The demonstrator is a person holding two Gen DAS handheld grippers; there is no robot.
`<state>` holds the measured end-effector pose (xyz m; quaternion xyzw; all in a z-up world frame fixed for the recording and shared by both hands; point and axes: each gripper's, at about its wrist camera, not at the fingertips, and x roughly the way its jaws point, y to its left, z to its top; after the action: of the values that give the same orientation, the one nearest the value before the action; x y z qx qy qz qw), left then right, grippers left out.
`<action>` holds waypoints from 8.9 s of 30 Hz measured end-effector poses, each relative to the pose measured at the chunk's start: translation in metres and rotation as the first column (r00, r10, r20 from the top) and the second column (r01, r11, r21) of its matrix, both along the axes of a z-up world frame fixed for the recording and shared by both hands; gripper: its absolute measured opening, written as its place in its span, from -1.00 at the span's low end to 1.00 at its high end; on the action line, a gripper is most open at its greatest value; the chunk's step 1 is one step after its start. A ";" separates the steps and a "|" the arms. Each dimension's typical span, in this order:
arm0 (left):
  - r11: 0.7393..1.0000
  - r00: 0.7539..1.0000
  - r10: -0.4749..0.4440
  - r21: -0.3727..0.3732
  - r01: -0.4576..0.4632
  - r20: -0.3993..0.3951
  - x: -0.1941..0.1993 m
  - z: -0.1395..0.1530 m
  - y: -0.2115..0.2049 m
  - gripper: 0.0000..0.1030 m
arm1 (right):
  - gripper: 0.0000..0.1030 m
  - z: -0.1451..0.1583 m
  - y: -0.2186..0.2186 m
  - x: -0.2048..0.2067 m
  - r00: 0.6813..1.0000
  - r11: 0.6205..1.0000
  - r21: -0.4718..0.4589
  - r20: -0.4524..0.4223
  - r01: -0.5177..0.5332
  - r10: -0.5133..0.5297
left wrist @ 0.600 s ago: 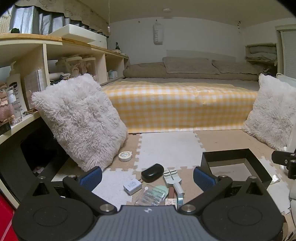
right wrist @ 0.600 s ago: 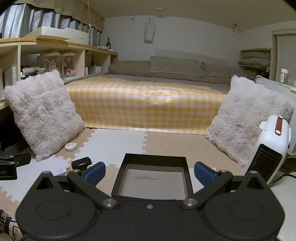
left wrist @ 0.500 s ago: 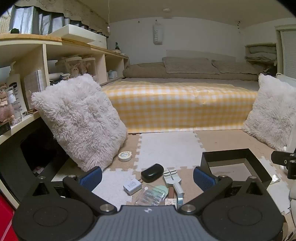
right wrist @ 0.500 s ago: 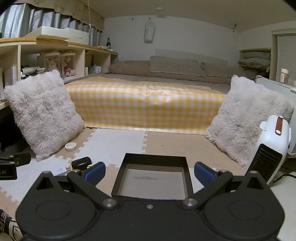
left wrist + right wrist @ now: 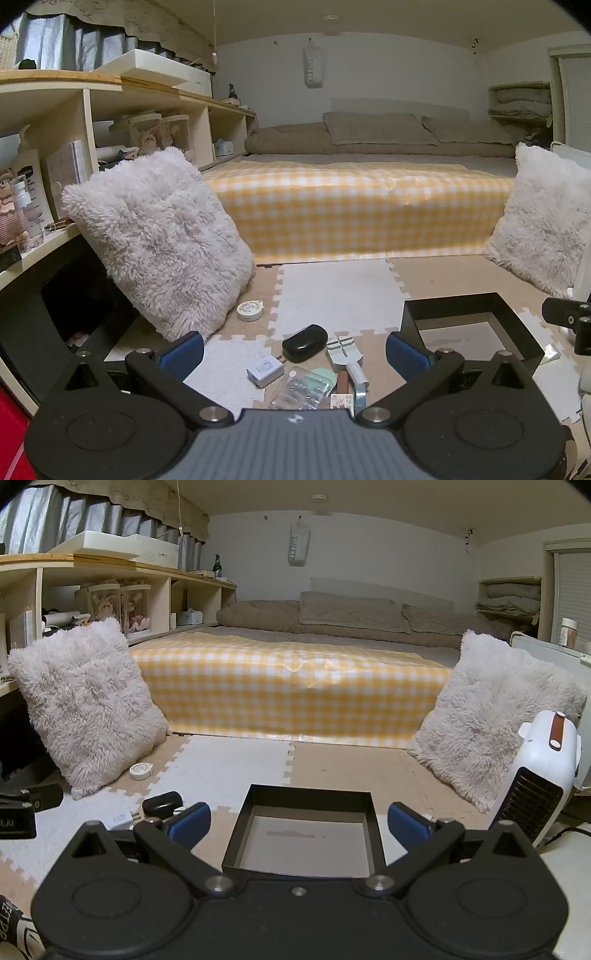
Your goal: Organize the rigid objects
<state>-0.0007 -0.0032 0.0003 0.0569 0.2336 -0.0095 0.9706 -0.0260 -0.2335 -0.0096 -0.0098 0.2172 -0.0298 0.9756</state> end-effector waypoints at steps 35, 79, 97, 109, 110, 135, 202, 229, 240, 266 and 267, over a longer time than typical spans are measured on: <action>1.000 1.000 -0.002 0.001 0.002 -0.004 0.001 0.000 0.001 1.00 | 1.00 -0.002 0.000 0.003 1.000 1.000 -0.005 -0.004 0.000 0.000; 1.000 1.000 -0.003 -0.001 0.003 -0.007 0.001 0.000 0.001 1.00 | 1.00 -0.001 0.002 0.003 1.000 1.000 -0.009 -0.007 0.000 0.000; 0.999 0.999 -0.053 0.003 0.053 -0.007 0.014 0.004 -0.007 1.00 | 1.00 0.015 -0.036 0.019 0.999 0.995 0.093 0.040 0.032 -0.035; 0.989 0.990 -0.137 -0.053 0.135 -0.041 0.042 0.010 -0.004 1.00 | 1.00 0.007 -0.090 0.083 0.998 0.983 0.173 -0.034 0.066 -0.061; 0.990 0.990 -0.134 -0.054 0.132 -0.036 0.046 0.011 -0.003 1.00 | 1.00 0.003 -0.095 0.090 0.997 0.981 0.177 -0.045 0.075 -0.068; 0.950 0.892 -0.292 0.004 0.312 -0.344 0.170 -0.052 0.010 0.77 | -0.15 -0.100 -0.133 0.190 0.829 0.985 0.159 -0.559 0.070 0.031; 0.960 0.820 -0.239 -0.252 0.120 -0.519 0.210 -0.097 0.006 0.42 | -0.94 -0.116 -0.138 0.205 0.778 0.988 0.139 -0.627 0.075 0.029; 0.879 0.781 -0.423 -0.420 0.228 -0.460 0.186 -0.110 -0.135 0.42 | -0.94 -0.116 -0.137 0.205 0.781 0.988 0.131 -0.624 0.082 0.018; 0.897 0.789 -0.408 -0.360 0.255 -0.459 0.183 -0.120 -0.147 0.43 | -0.94 -0.117 -0.135 0.204 0.781 0.989 0.121 -0.625 0.082 0.012; 0.907 0.812 -0.411 -0.277 0.318 -0.415 0.161 -0.083 -0.140 0.99 | -0.94 -0.121 -0.136 0.202 0.785 0.986 0.133 -0.620 0.095 0.008; 0.909 0.818 -0.406 -0.270 0.317 -0.407 0.161 -0.081 -0.138 1.00 | -0.93 -0.121 -0.137 0.201 0.786 0.986 0.135 -0.618 0.096 0.009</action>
<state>0.1606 -0.1415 -0.0804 0.0038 0.4367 -0.2294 0.8699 0.1753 -0.3702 -0.1307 0.0639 0.5253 -0.0300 0.8480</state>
